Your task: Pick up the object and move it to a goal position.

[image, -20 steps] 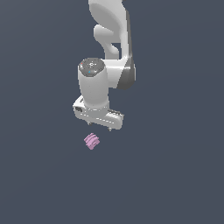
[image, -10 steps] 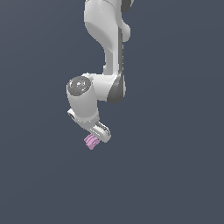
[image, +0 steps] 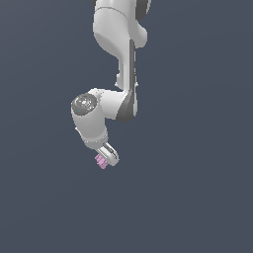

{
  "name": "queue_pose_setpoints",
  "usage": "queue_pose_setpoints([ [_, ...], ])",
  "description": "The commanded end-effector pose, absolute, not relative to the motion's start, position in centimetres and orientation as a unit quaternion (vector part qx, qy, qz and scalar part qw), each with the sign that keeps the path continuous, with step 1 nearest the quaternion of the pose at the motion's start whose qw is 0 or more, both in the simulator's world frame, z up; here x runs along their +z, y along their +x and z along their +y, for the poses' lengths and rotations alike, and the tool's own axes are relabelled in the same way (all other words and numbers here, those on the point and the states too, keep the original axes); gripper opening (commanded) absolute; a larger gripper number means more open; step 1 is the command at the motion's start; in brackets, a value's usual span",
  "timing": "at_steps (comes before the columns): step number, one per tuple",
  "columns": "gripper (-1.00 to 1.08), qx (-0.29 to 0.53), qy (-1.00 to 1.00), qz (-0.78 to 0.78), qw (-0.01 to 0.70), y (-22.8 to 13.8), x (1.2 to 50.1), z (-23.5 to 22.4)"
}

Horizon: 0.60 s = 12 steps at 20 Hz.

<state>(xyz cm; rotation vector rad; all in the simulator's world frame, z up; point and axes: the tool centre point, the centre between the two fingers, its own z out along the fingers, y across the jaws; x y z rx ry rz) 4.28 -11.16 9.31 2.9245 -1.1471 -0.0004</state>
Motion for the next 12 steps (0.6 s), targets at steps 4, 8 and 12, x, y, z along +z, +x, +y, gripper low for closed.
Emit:
queue_pose_setpoints([
  [4, 1.0, 0.0, 0.931, -0.365, 0.0, 4.3, 8.9, -11.2],
  [8, 1.0, 0.0, 0.93, -0.366, 0.0, 4.2, 7.3, -11.2],
  [12, 1.0, 0.0, 0.93, -0.368, 0.0, 4.2, 5.1, -11.2],
])
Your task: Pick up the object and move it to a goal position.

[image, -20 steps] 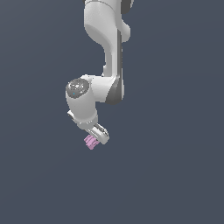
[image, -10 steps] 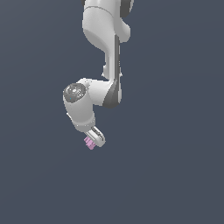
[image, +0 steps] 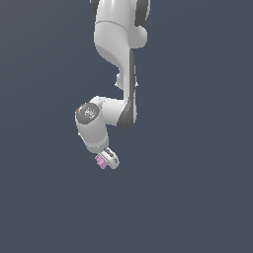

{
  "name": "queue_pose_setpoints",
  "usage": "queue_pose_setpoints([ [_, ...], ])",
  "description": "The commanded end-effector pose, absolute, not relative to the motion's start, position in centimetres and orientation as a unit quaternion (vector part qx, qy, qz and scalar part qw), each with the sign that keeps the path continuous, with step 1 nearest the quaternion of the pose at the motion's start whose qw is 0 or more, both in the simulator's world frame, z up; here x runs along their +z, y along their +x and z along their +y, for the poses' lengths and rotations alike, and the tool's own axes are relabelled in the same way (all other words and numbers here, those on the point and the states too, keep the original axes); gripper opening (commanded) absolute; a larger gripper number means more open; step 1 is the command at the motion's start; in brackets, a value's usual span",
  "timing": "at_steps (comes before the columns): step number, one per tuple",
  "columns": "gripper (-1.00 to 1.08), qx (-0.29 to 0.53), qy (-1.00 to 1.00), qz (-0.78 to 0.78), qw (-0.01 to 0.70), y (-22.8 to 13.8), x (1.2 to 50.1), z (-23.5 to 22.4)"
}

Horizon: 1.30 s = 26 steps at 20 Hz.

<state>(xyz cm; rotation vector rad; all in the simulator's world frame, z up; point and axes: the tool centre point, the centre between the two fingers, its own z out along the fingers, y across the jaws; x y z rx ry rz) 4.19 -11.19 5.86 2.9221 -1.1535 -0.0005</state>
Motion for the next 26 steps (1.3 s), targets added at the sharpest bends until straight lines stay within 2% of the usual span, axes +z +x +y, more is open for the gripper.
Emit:
queue_pose_setpoints([
  [1, 1.0, 0.0, 0.93, -0.368, 0.0, 4.2, 4.7, -11.2],
  [6, 1.0, 0.0, 0.93, -0.368, 0.0, 4.3, 4.2, -11.2],
  [7, -1.0, 0.0, 0.93, -0.368, 0.0, 4.3, 4.2, -11.2],
  [19, -1.0, 0.0, 0.93, -0.368, 0.0, 4.3, 4.4, -11.3],
  [26, -1.0, 0.0, 0.93, -0.368, 0.0, 4.8, 6.9, -12.4],
])
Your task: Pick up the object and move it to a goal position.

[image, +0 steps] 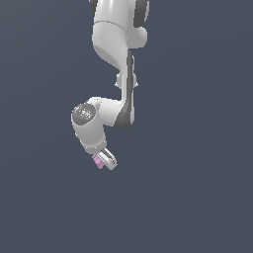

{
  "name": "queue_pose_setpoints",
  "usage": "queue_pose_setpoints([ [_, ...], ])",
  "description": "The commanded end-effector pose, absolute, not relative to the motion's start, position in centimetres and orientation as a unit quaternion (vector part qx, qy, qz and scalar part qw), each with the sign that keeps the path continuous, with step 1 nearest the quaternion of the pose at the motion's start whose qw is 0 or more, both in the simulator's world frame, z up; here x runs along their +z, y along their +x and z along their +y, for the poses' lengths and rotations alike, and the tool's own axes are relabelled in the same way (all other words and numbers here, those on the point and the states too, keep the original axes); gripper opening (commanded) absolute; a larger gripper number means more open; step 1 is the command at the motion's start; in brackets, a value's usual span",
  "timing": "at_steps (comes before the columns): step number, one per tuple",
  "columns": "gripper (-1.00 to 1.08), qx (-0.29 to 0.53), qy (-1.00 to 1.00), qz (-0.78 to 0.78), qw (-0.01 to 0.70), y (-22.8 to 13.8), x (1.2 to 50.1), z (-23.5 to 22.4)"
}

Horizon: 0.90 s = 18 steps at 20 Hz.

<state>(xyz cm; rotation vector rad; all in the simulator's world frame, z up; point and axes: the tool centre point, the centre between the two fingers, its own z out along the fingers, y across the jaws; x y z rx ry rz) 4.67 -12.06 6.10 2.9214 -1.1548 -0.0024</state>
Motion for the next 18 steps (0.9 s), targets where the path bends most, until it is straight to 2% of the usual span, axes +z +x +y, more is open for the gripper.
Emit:
queue_pose_setpoints([
  [1, -1.0, 0.0, 0.93, -0.368, 0.0, 5.0, 7.5, -12.7],
  [18, -1.0, 0.0, 0.93, -0.368, 0.0, 8.0, 20.0, -18.7],
])
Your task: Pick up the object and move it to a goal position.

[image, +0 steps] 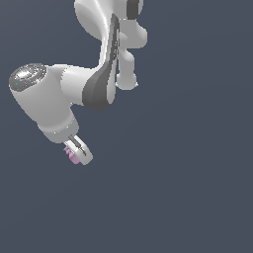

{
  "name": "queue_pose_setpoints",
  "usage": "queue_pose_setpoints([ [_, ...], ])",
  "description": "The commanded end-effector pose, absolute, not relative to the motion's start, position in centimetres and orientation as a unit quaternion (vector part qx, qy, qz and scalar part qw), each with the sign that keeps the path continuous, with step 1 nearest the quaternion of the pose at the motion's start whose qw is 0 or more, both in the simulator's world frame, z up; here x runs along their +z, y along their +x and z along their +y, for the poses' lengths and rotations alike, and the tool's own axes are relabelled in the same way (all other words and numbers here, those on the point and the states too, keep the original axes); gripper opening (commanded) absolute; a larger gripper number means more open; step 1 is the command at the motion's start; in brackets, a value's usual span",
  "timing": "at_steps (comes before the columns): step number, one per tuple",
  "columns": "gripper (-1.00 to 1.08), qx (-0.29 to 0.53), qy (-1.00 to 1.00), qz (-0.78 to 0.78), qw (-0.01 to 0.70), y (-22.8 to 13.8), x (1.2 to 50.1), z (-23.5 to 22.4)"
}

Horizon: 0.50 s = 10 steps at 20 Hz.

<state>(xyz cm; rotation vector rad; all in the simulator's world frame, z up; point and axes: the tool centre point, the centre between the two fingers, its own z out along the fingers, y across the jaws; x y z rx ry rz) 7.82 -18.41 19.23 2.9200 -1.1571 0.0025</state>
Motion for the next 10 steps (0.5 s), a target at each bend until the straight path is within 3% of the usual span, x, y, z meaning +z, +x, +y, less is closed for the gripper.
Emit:
queue_pose_setpoints([
  [1, -1.0, 0.0, 0.93, -0.368, 0.0, 8.1, 20.4, -18.9],
  [10, -1.0, 0.0, 0.93, -0.368, 0.0, 8.7, 21.9, -19.7],
])
